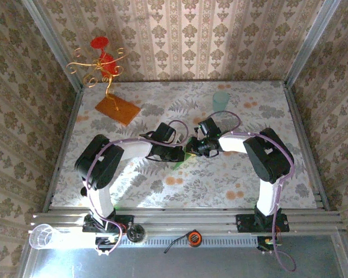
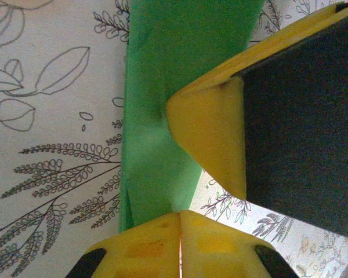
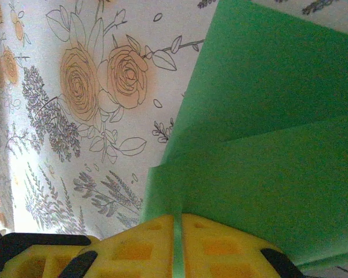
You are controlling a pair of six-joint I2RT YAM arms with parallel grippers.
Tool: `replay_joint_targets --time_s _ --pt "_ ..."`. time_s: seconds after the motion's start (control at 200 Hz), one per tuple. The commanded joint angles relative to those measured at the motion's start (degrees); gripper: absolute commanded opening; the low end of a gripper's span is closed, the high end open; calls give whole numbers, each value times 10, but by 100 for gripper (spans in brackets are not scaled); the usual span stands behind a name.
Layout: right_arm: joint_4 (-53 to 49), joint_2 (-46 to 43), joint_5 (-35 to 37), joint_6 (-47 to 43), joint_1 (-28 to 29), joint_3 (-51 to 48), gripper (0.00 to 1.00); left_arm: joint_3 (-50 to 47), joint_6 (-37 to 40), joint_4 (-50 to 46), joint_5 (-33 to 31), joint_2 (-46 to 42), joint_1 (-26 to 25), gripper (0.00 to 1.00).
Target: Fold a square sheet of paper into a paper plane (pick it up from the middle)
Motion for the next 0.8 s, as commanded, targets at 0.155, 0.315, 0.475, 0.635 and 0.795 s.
replay_joint_targets --time_s 0.155,0.315,0.475,0.635,0.795 --pt "6 -11 -19 -2 -2 7 14 1 9 -19 -13 17 1 10" --pt "11 -10 -19 1 -1 -3 13 2 9 -19 -12 22 2 9" --pt "6 -8 -8 0 -1 -4 13 1 9 -20 -12 24 3 9" --pt "-17 5 15 -5 -1 5 12 1 9 -20 -12 20 4 9" --pt "-31 19 36 -14 -1 6 11 2 9 -23 -10 10 4 9"
